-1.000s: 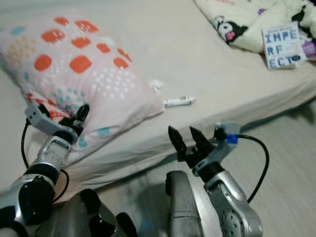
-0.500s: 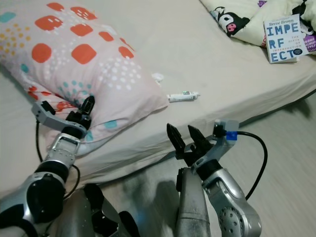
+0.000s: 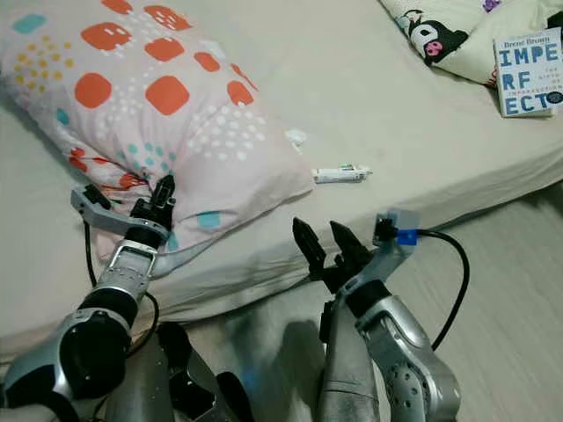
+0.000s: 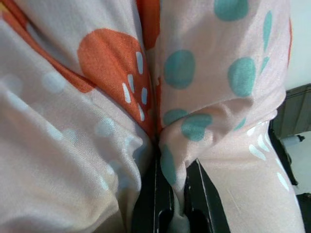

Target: Clean up the room

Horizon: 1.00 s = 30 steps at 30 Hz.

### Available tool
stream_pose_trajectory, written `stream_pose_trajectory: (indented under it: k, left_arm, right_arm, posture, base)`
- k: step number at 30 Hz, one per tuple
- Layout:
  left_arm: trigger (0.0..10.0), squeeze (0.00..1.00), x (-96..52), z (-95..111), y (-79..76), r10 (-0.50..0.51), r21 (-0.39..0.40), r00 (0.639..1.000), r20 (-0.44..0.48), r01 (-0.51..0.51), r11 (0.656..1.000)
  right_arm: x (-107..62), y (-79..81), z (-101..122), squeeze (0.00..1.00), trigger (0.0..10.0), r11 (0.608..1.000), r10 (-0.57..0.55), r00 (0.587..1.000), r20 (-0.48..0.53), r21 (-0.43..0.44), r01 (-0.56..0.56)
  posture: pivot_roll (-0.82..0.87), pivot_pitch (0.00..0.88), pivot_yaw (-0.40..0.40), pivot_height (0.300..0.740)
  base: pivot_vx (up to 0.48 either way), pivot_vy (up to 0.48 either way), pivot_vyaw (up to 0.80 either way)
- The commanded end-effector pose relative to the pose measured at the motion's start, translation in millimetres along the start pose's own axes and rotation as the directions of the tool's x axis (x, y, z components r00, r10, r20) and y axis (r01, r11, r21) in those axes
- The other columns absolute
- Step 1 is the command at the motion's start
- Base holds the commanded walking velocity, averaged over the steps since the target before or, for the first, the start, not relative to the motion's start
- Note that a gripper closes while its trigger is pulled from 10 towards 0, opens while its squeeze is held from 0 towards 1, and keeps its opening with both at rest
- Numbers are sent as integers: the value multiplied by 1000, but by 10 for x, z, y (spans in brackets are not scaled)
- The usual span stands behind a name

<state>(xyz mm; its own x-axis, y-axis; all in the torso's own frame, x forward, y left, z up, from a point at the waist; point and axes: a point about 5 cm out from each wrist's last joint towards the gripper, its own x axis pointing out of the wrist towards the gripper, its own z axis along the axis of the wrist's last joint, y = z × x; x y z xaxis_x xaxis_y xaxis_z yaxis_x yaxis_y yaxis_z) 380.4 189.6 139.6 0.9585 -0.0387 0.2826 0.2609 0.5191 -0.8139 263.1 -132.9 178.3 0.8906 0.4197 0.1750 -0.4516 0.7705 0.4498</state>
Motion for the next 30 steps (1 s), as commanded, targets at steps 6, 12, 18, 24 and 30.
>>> stream_pose_trajectory:
  k: [6, 12, 18, 24, 30]
  left_arm:
    - [0, 0, -108, -487, -43, -4, -189, 992, -129, -21, 982]
    - [0, 0, -50, -488, -203, -164, -247, 982, -97, 136, 959]
    - [0, 0, 18, -344, -311, -293, -237, 954, -58, 272, 933]
    - [0, 0, 106, -121, -441, -393, -210, 920, 9, 386, 898]
    - [0, 0, 94, -76, -478, -431, -180, 902, 16, 427, 886]
  right_arm:
    - [57, -55, -25, 0, 10000, 1000, -8, 1000, 9, 26, 8]
    - [161, -76, -21, 0, 10000, 1000, 0, 1000, 22, 24, -1]
    - [250, -99, 15, 0, 10000, 1000, 8, 999, 40, 17, -8]
    - [377, -112, 40, 0, 10000, 999, 27, 998, 60, 16, -28]
    - [506, -119, 64, 0, 10000, 999, 50, 996, 76, 9, -50]
  posture:
    - [-329, 352, -5, 461]
    - [-310, 310, 9, 461]
    - [-276, 274, 22, 461]
    - [-230, 227, 31, 461]
    - [-206, 187, 37, 461]
  base:
    - [0, 0, 0]
    - [0, 0, 0]
    - [0, 0, 0]
    - [0, 0, 0]
    - [0, 0, 0]
